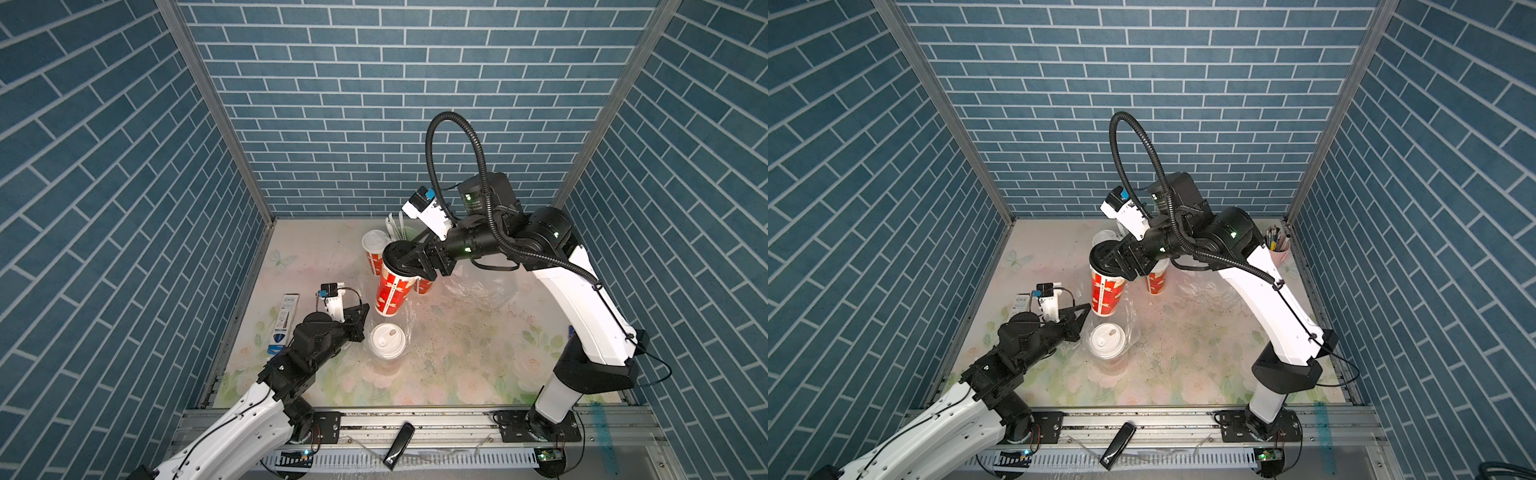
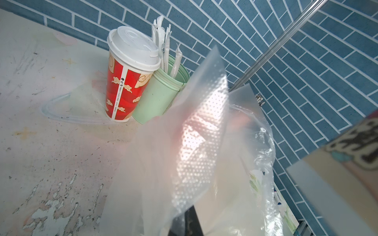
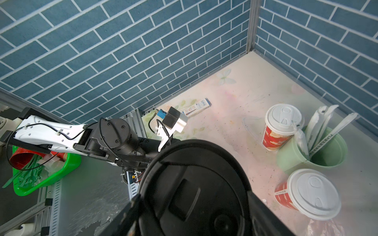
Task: Pack milk tea into plastic carrier bags
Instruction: Pick up the milk tea cup at the center of the board, then place the milk tea cup in the plastic carrier bag.
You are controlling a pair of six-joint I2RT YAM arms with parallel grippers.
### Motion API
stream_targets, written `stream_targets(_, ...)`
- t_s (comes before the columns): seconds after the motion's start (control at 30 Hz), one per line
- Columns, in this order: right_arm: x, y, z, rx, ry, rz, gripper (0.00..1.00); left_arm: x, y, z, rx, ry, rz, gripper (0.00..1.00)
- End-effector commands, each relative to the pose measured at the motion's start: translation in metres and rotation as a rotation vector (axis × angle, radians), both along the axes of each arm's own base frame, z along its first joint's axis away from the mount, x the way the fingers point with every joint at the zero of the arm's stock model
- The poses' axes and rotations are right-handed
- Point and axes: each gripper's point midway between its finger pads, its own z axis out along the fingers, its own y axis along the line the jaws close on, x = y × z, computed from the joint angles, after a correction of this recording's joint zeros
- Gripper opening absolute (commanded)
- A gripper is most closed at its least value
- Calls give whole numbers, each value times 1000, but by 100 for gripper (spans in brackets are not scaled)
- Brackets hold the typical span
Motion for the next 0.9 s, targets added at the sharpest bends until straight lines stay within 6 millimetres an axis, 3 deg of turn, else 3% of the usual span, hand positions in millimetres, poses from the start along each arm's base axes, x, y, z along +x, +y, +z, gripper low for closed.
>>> stream_targets(0.0,-6,12,2,39,40,43,76,1,0,13,-18,-39,-3,0)
stream_targets(0.63,58,39,-53,-93,-54,-107,76,-4,3,18,-24,-45,-2,0)
stream_targets(0.87,64,49,-67,-94,-91,-116,76,-3,4,22,-11,-47,2,0)
